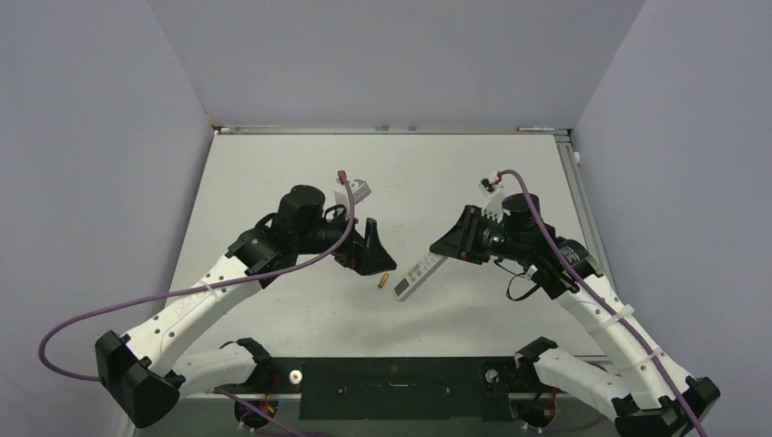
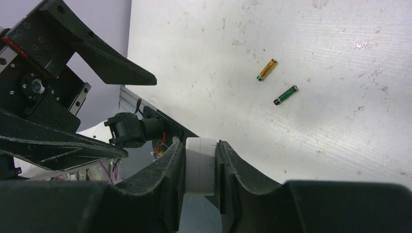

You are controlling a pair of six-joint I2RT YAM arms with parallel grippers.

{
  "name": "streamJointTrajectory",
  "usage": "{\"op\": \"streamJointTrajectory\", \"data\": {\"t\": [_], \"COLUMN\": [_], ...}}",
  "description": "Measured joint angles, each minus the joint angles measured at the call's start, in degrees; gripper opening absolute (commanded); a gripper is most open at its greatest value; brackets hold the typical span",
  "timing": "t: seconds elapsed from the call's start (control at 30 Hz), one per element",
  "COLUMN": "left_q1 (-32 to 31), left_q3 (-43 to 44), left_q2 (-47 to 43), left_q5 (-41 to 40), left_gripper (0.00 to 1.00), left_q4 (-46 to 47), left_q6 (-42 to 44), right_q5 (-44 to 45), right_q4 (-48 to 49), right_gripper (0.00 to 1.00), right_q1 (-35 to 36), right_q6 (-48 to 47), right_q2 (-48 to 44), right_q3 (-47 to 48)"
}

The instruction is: Load the batteries into the remote control

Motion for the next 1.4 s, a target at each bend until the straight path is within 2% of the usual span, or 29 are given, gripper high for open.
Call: {"op": "streamJointTrajectory", "data": {"t": [0.3, 0.57, 0.83, 1.17, 1.4], "left_q1": [5.44, 11.45, 11.78, 11.76, 11.76], "left_q3": [-7.78, -18.27, -26.29, -29.77, -32.41], "left_q2": [-3.8, -5.14, -5.51, -5.79, -6.27], "left_q5": [7.43, 14.78, 17.68, 15.91, 13.73], "left_gripper": [0.97, 0.97, 0.97, 0.97, 0.82], "left_q4": [10.75, 29.16, 48.39, 62.66, 68.72], "left_q6": [-11.21, -28.89, -46.29, -59.63, -65.75], "right_q5": [-0.07, -0.04, -1.64, -3.04, -2.91], "right_q4": [0.24, 4.15, 14.16, 24.37, 31.8], "right_gripper": [0.08, 0.08, 0.08, 0.08, 0.08], "right_q1": [-3.56, -4.9, -4.94, -4.94, -4.79], "right_q6": [-1.2, 0.83, 6.75, 14.01, 19.15], "right_q2": [-1.97, -3.37, -4.39, -4.76, -6.08], "right_q3": [2.23, 2.32, 1.09, -3.69, -7.39]}}
